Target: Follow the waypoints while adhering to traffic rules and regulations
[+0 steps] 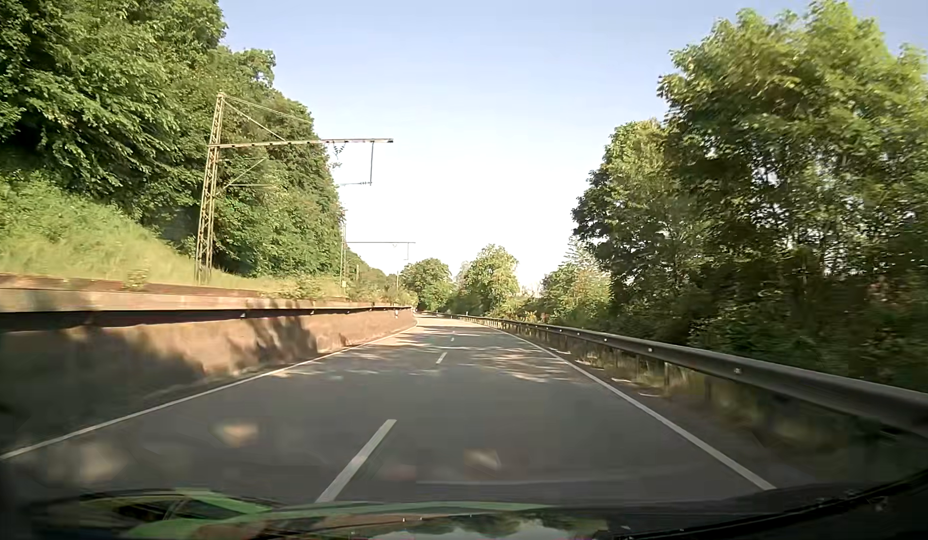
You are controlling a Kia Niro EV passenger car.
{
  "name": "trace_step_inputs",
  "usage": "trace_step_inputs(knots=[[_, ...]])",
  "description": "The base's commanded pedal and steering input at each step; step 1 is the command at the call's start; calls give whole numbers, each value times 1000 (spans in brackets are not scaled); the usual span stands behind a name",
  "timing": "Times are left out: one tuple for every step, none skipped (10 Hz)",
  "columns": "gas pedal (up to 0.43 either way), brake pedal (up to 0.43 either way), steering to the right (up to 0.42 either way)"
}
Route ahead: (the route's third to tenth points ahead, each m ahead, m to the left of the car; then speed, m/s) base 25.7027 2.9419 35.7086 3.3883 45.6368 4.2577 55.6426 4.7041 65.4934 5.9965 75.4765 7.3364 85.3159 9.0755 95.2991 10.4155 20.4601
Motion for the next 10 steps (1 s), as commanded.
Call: trace_step_inputs(knots=[[228, 0, -8], [228, 0, -9], [228, 0, -9], [228, 0, -9], [228, 0, -10], [228, 0, -10], [240, 0, -10], [248, 0, -10], [248, 0, -9], [248, 0, -10]])
